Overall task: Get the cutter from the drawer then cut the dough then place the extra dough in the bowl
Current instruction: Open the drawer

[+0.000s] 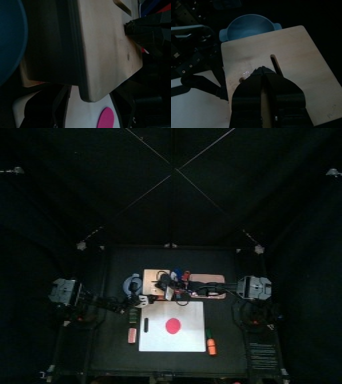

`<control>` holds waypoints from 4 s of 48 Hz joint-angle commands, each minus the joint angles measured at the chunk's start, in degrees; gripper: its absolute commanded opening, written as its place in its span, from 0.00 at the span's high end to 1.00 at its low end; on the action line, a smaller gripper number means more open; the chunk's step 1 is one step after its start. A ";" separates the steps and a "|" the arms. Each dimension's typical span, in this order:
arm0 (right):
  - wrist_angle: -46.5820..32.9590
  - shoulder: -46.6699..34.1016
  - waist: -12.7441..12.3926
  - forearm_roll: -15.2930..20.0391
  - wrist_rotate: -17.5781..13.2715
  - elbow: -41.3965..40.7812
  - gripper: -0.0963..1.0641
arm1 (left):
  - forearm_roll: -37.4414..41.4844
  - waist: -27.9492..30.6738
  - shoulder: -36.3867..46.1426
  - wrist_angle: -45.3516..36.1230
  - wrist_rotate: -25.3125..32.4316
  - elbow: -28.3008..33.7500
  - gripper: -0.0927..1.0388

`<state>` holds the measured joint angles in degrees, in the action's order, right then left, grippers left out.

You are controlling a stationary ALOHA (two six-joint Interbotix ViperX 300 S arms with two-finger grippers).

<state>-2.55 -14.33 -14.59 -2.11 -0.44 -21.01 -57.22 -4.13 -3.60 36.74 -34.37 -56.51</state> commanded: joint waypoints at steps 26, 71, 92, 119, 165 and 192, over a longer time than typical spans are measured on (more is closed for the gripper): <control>0.79 0.70 0.09 0.09 -0.09 0.26 0.88 | 0.09 0.53 -0.88 1.85 0.62 1.93 0.29; 0.79 0.44 0.09 0.09 -0.09 0.35 0.88 | 0.88 0.00 -2.02 0.70 0.70 2.20 0.41; 0.88 0.09 0.00 0.09 -0.09 0.26 0.88 | 0.53 -2.11 -2.02 0.44 0.44 2.46 0.41; 1.23 0.00 -0.26 0.09 -0.18 0.35 0.88 | 0.00 -5.80 -2.02 0.44 0.53 2.72 0.41; 1.93 0.00 -0.44 0.09 -0.09 0.53 0.88 | -0.18 -11.78 -1.41 -0.44 0.53 1.93 0.42; 2.20 0.00 -0.53 0.09 -0.09 0.79 0.88 | -1.23 -14.06 -1.49 -0.62 0.44 2.20 0.42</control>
<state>-1.32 -14.50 -14.85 -2.11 -0.53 -20.48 -58.45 -16.52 -5.71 36.74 -34.10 -55.11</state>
